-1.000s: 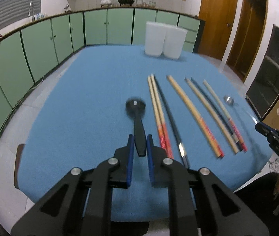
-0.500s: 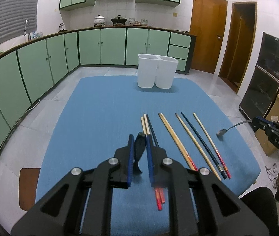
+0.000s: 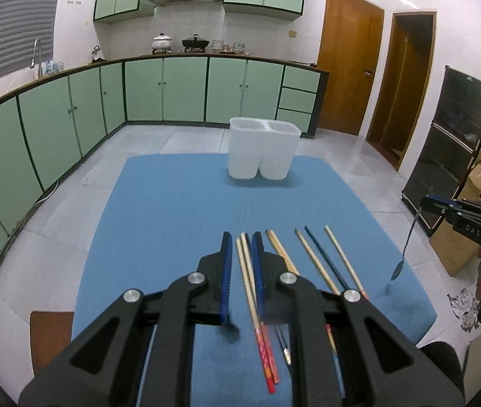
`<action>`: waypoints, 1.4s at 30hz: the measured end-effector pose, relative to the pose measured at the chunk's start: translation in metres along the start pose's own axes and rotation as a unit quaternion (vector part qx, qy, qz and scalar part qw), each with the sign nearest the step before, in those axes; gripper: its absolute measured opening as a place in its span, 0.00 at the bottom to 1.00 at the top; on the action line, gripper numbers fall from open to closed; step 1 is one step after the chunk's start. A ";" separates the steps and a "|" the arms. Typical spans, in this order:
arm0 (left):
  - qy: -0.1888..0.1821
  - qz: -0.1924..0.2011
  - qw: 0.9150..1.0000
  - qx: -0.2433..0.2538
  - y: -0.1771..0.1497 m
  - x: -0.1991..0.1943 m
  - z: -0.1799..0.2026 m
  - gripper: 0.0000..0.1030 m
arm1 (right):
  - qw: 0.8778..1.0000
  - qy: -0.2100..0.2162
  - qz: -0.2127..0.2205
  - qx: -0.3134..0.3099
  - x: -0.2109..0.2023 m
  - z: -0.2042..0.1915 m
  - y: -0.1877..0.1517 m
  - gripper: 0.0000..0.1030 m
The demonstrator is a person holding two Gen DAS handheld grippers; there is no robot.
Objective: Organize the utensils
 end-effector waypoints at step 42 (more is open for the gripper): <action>0.040 -0.148 0.988 0.005 -0.144 0.008 -0.107 0.20 | 1.000 0.012 0.005 0.028 -0.019 -0.013 -0.001 0.05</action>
Point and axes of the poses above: each gripper's, at about its wrist camera, not at the fingertips, and x roughly the way its jaws point, z to its right, y to its top, the point moved 4 cm from there along x, roughly the way its jaws point, and after that the axes turned 12 degrees about z, right-handed, at the moved point
